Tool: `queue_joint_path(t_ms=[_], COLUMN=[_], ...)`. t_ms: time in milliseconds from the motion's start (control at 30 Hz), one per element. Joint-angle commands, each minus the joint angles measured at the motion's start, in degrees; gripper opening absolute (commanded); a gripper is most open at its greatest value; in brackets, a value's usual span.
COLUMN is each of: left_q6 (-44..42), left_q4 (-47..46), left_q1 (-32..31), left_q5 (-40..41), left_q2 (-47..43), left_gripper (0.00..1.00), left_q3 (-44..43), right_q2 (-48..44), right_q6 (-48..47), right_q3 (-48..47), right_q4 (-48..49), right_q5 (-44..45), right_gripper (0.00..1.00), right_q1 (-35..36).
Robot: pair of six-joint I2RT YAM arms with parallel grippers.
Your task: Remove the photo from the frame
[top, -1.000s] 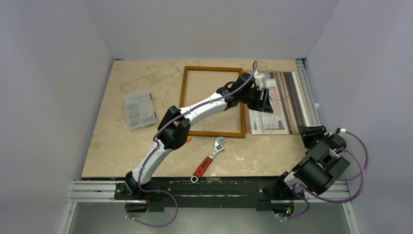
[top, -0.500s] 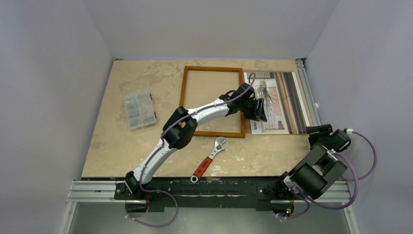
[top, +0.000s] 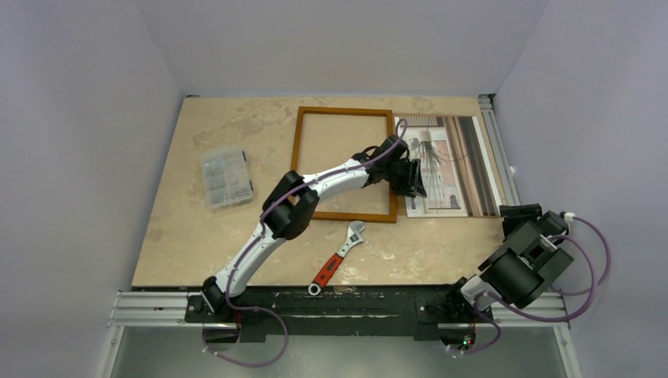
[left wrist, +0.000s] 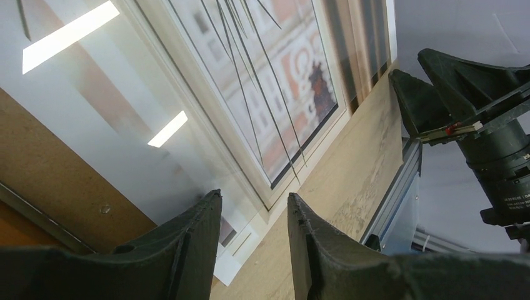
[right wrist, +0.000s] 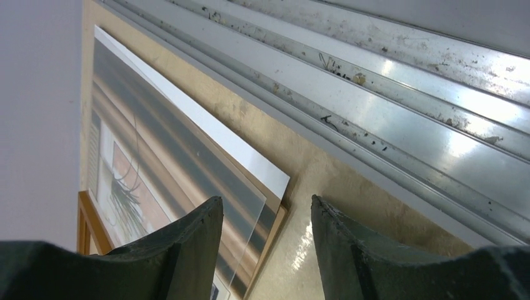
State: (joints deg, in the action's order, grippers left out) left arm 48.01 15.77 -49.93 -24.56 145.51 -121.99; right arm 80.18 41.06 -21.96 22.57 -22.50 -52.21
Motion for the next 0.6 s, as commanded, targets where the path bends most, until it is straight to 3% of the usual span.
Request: queue_joint_path(t_ms=[0, 567], left_q6=[1.3, 2.1], left_q4=[0.4, 3.9], left_q1=[0.3, 0.9], left_q5=[0.9, 2.1], left_q2=[-0.7, 0.4], left_gripper=[0.41, 0.4], left_q3=[0.0, -1.0], right_q2=[3.6, 14.5], right_q6=[4.0, 9.1], right_q3=[1.3, 2.0], right_q4=[7.3, 23.7], right_q5=[-1.5, -12.3], right_gripper=[0.53, 0.45], right_q1=[-1.3, -1.4])
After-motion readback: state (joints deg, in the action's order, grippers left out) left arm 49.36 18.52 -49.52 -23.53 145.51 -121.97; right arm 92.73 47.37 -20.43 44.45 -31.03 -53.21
